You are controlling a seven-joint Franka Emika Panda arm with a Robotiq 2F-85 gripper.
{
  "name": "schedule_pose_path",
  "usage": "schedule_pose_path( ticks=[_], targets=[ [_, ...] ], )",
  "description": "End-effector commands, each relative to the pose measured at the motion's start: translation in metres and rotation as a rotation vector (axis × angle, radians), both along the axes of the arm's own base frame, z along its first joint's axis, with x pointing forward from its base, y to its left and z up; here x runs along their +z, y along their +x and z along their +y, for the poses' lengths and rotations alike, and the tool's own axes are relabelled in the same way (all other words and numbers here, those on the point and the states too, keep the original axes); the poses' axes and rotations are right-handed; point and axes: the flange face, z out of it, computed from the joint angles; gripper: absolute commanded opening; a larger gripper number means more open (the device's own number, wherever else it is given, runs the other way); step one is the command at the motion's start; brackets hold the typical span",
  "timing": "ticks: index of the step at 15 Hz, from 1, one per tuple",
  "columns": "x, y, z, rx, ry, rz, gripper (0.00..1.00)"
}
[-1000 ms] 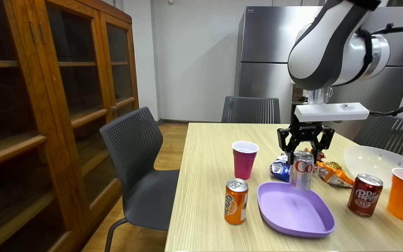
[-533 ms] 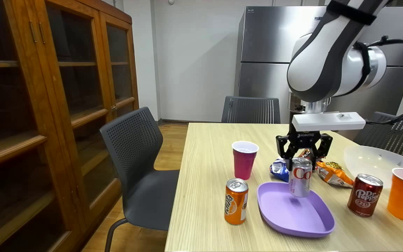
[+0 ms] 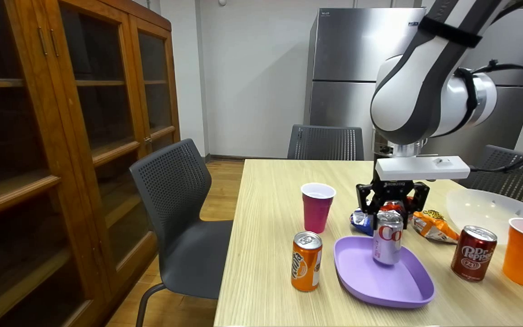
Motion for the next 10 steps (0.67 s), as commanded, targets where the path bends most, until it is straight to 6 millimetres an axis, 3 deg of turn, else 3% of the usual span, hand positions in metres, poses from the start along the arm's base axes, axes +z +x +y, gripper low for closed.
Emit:
schedule_pose_path(
  ticks=[1,4,10],
  targets=[
    [0.004,0.001,0.006,-0.010,-0.015,-0.018,0.88],
    [0.013,-0.002,0.009,0.001,-0.009,0.002,0.99],
    [0.051,-0.005,0.012,0.007,0.001,-0.020,1.00]
  ],
)
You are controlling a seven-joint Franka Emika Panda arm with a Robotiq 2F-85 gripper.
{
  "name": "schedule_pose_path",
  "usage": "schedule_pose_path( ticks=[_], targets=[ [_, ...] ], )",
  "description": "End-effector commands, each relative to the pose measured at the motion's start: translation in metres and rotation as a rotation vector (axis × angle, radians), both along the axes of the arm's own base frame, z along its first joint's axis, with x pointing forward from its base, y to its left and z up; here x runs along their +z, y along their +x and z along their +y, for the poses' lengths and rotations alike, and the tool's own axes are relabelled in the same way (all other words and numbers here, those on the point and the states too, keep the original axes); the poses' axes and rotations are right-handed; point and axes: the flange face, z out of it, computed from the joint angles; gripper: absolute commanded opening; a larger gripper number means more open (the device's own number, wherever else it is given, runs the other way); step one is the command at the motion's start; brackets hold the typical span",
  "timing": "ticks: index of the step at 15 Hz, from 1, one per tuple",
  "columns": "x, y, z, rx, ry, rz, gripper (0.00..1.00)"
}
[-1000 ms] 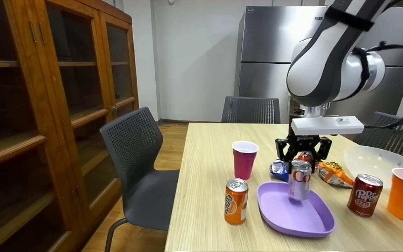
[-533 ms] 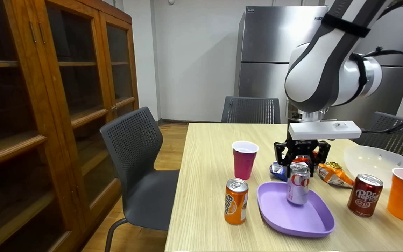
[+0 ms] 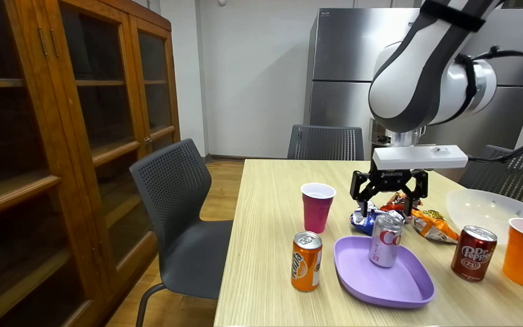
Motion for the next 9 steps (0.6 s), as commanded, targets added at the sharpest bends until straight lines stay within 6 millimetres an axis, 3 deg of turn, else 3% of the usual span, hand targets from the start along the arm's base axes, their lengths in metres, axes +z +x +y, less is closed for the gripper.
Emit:
schedule_pose_path(
  ticks=[1,9],
  targets=[
    [0.037,-0.008,0.006,0.002,0.001,-0.005,1.00],
    [0.084,-0.023,0.045,0.071,0.003,-0.031,1.00]
  ],
)
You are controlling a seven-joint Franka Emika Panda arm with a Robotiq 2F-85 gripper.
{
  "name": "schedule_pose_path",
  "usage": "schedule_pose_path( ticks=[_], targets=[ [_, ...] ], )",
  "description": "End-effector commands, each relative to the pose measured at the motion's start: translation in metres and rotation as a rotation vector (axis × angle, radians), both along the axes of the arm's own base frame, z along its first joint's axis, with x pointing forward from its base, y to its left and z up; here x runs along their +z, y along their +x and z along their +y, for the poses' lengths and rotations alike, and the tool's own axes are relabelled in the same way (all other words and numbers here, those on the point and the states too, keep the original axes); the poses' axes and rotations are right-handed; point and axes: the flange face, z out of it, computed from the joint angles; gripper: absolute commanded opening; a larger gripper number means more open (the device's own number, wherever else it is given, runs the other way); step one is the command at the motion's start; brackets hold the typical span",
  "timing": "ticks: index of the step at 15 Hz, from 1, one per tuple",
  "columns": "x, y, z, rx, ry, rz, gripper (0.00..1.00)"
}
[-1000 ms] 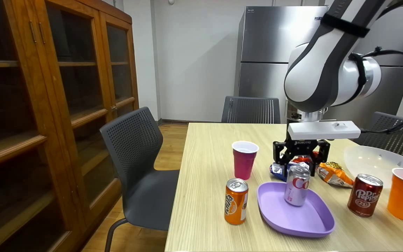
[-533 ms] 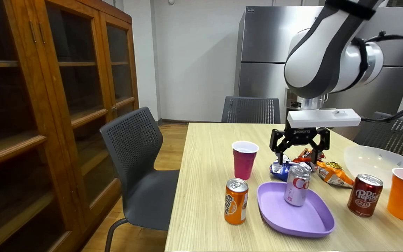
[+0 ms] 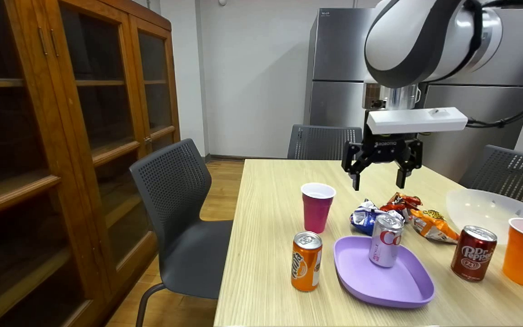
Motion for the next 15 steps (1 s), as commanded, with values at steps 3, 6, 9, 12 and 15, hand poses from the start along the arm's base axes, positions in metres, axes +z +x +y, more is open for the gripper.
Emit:
schedule_pose_path(
  ticks=[3,6,9,12,15],
  targets=[
    [0.025,-0.025,0.038,0.065,-0.004,-0.004,1.00],
    [0.028,-0.032,0.060,0.106,-0.010,-0.009,1.00],
    [0.025,-0.040,0.087,0.153,-0.011,-0.004,1.00],
    [0.020,-0.050,0.118,0.177,-0.006,0.002,1.00],
    [0.011,-0.061,0.142,0.192,-0.005,0.018,1.00]
  ],
)
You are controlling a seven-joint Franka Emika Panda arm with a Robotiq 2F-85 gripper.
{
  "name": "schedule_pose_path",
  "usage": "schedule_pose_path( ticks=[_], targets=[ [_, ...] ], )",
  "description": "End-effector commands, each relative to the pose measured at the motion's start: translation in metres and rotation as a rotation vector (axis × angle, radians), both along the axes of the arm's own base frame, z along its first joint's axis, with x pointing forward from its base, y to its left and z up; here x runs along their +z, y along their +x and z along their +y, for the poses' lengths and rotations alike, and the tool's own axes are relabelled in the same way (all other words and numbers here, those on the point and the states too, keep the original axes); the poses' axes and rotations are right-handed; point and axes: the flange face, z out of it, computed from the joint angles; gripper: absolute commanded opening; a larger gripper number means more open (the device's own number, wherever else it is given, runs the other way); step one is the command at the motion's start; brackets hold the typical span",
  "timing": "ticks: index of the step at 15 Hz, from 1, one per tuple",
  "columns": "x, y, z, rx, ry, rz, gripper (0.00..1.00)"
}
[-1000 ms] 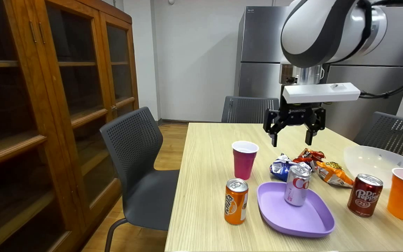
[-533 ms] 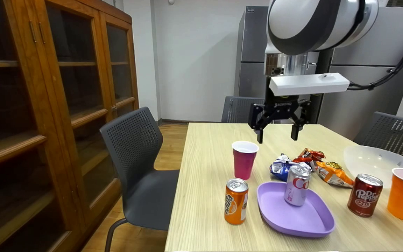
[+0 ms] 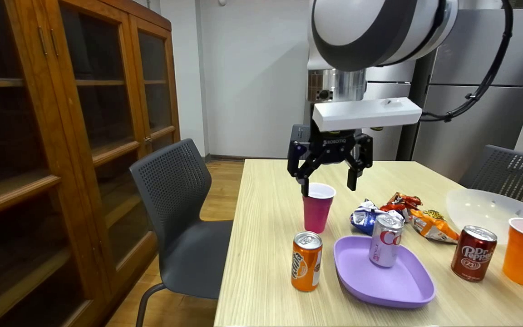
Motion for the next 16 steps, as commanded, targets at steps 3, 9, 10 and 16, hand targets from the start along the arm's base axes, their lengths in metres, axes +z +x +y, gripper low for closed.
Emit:
schedule_pose_path(
  ticks=[3,9,10,16],
  targets=[
    [-0.014,-0.014,0.040,-0.003,-0.017,0.017,1.00],
    [-0.041,0.001,0.054,-0.066,-0.018,-0.010,1.00],
    [-0.046,0.005,0.055,-0.078,-0.020,-0.013,1.00],
    [-0.076,0.025,0.053,-0.126,-0.020,-0.004,1.00]
  ],
)
